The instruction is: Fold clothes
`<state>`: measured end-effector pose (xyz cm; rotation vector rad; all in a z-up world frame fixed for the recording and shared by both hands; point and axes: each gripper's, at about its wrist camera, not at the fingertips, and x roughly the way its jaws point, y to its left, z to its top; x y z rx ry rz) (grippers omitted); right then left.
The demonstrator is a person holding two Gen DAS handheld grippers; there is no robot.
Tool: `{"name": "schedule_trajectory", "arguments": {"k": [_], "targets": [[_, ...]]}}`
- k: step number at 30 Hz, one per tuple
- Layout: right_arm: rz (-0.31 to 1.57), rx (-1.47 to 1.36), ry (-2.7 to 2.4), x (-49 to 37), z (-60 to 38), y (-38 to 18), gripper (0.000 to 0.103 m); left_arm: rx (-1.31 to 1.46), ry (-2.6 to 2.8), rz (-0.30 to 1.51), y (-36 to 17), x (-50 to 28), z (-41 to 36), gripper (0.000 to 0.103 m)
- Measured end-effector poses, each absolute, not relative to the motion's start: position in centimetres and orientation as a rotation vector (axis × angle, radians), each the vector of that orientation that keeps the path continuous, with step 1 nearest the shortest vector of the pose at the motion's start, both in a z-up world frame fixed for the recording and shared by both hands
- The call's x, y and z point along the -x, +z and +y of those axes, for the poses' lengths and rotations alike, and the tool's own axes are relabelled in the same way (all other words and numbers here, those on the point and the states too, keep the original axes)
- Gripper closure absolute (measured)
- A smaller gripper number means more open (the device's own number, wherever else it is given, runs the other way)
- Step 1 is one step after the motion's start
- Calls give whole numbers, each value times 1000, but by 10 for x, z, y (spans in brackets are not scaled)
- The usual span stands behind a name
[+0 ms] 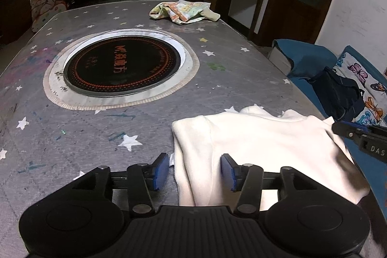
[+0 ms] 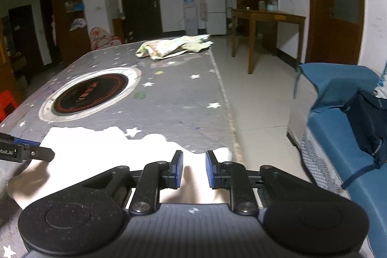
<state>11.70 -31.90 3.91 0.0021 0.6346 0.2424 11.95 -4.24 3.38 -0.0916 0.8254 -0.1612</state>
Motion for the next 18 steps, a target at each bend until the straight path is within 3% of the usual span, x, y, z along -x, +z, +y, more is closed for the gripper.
{"name": "schedule_trajectory", "arguments": {"k": [11,18], "targets": [[678,39,258,-127,-310,23,80,89,-144,829,31,-122,-41,41],[667,53,280,-110,-313,39,68,72,-134,815,38,-115,-45,37]]}}
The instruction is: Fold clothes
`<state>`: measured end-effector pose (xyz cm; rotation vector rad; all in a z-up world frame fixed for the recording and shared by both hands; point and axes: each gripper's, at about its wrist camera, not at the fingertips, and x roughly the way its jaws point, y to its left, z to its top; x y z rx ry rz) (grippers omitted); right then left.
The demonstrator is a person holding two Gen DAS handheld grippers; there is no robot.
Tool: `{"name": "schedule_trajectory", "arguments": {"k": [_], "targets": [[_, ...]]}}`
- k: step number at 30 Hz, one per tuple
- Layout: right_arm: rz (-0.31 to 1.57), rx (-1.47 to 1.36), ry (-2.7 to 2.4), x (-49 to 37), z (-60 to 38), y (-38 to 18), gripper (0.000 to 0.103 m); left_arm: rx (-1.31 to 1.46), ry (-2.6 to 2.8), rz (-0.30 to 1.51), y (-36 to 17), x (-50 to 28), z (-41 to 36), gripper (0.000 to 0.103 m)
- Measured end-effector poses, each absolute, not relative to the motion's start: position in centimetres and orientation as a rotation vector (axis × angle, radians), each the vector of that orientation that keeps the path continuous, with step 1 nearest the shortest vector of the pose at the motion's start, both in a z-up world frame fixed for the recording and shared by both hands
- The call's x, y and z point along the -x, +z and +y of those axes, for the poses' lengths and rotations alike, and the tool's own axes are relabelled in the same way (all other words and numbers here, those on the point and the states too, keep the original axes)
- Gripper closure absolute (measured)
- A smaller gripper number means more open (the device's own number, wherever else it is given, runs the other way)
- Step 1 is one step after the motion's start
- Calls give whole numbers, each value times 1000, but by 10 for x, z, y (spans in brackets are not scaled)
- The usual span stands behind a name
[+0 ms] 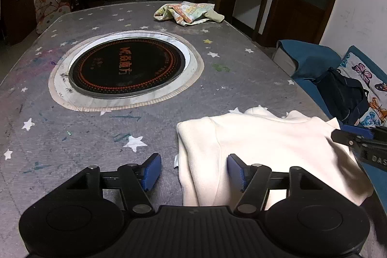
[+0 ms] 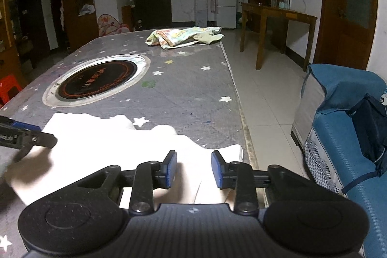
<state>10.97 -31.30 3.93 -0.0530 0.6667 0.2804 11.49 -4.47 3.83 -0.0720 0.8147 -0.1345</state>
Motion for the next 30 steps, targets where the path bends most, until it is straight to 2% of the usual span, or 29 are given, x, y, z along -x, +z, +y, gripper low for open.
{"name": "schedule_trajectory", "arguments": {"k": [9,22,28,30], "targets": [[680,90,344,-76,-305,43,66,11,-158,767,48,-91,-55,35],[700,143,338,-48,-312,40,65,-45,-144,784,29,-72,-50,30],[688,156,360,-36,-304,43,52,-38,-158,781,33,-60,-53,24],[687,142,355,-34,-304,43,51,-32,-157,784,34,-54,-53,19]]}}
